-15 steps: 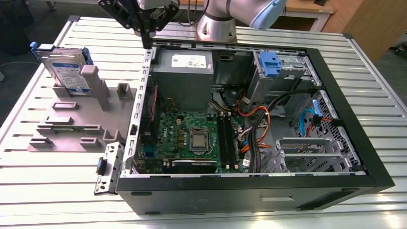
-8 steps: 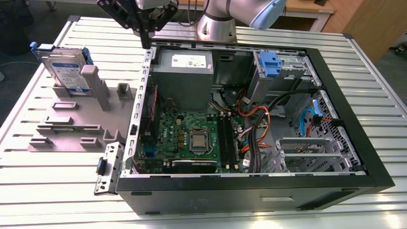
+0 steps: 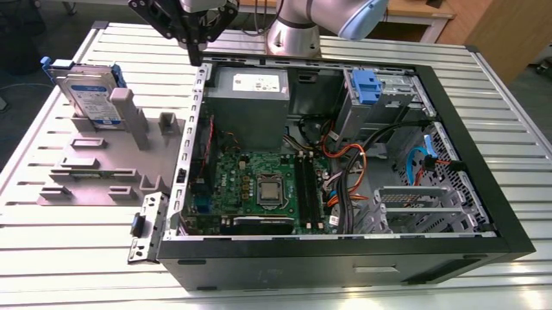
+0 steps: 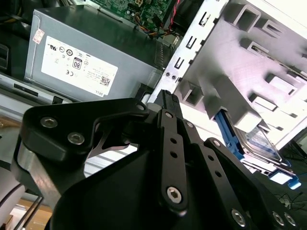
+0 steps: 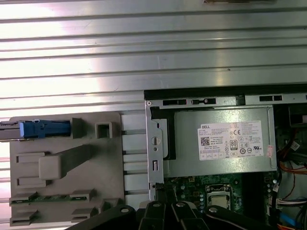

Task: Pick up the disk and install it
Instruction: 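Reach for the disk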

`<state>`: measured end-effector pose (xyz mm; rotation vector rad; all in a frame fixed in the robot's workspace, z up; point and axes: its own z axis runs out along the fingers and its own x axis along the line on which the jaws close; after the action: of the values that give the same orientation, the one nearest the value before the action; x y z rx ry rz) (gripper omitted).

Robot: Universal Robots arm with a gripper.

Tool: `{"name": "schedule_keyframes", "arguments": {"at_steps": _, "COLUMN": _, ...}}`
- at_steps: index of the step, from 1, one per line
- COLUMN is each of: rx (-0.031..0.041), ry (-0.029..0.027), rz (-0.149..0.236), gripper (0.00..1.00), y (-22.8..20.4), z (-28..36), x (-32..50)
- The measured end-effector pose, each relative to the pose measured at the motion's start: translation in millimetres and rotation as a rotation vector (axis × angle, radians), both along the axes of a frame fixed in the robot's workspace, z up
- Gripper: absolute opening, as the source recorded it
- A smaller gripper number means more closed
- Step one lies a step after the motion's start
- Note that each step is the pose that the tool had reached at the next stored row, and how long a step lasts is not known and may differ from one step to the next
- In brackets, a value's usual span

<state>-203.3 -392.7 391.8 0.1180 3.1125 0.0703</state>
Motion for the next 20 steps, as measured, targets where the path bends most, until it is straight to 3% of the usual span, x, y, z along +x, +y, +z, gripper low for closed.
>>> {"name": "schedule_keyframes", "arguments": {"at_steps": 20, "rx": 0.0000, "ry": 0.0000, "rz": 0.000, "gripper": 0.11, "y": 0.0, "z": -0.1, "x": -4.6}}
